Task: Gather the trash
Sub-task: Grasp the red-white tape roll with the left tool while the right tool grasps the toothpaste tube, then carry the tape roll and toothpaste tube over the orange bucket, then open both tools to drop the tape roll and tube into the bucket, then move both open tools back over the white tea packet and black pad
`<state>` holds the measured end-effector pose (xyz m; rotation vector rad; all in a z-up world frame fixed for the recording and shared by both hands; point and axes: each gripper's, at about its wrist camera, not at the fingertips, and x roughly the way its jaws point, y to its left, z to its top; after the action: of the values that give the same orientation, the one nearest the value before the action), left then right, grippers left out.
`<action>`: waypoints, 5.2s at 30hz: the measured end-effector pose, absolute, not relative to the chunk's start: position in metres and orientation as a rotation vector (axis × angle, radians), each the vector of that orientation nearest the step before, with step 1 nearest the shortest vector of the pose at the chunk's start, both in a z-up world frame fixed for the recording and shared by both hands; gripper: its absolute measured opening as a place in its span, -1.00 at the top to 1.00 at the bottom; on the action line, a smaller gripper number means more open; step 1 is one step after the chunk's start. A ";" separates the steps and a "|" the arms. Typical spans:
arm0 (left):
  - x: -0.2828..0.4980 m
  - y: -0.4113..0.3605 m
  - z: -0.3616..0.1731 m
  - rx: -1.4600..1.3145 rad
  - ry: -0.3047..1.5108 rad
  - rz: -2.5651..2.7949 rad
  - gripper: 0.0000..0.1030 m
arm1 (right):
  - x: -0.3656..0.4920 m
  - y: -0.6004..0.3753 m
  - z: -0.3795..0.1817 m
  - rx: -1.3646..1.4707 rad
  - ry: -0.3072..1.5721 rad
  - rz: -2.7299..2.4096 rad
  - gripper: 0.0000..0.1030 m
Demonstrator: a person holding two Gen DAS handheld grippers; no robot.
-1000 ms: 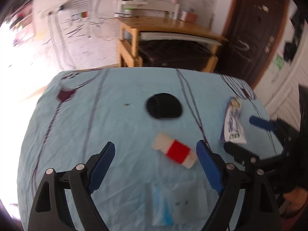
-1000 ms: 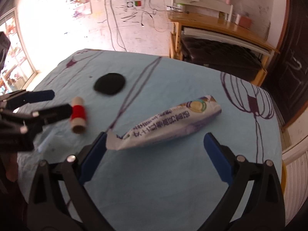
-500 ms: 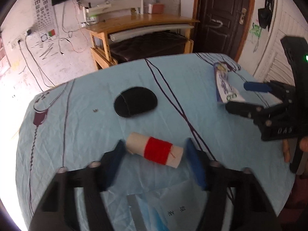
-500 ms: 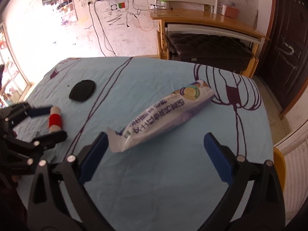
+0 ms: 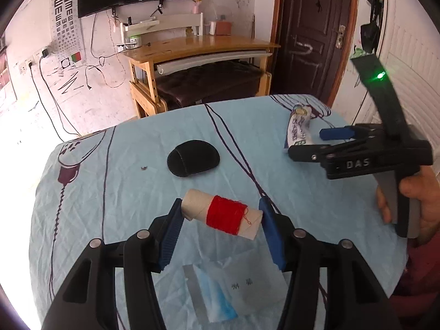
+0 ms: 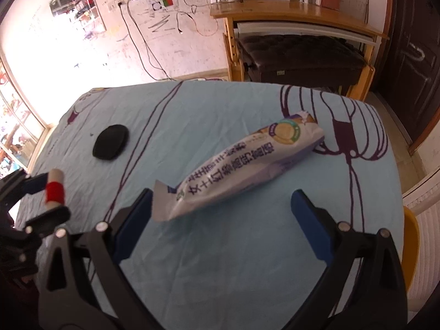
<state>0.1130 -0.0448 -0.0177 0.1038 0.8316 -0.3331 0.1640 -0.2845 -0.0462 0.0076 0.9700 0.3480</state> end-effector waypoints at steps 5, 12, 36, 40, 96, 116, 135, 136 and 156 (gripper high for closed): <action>0.113 -0.037 -0.012 0.084 0.824 -0.325 0.00 | 0.175 -0.295 -0.043 0.109 1.011 0.377 -0.88; 0.114 -0.037 -0.011 0.070 0.818 -0.331 0.00 | 0.199 -0.293 -0.045 0.098 1.031 0.312 -0.88; 0.107 -0.068 0.024 0.072 0.713 -0.339 0.00 | 0.142 -0.326 -0.008 -0.025 0.783 0.300 0.31; 0.109 -0.090 0.028 0.082 0.704 -0.367 0.00 | 0.142 -0.339 -0.014 -0.032 0.811 0.297 0.43; 0.167 -0.325 0.012 0.090 0.891 -0.584 0.00 | 0.099 -0.560 -0.070 0.290 0.711 -0.079 0.28; 0.162 -0.381 -0.002 0.085 0.972 -0.652 -0.59 | 0.078 -0.583 -0.113 0.391 0.770 -0.064 -0.19; 0.108 -0.159 0.023 0.151 0.832 -0.319 -0.64 | 0.079 -0.473 -0.024 0.228 0.660 0.165 -0.54; 0.106 -0.143 0.021 0.154 0.834 -0.287 -0.64 | 0.082 -0.463 -0.020 0.221 0.660 0.184 -0.54; 0.082 -0.039 -0.042 0.106 1.001 -0.198 -0.66 | 0.124 -0.242 -0.008 -0.111 0.797 0.519 -0.70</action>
<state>0.0819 -0.0392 -0.0423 0.1062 1.0013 -0.1979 0.1242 -0.2418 -0.0082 -0.1114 0.7973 0.5185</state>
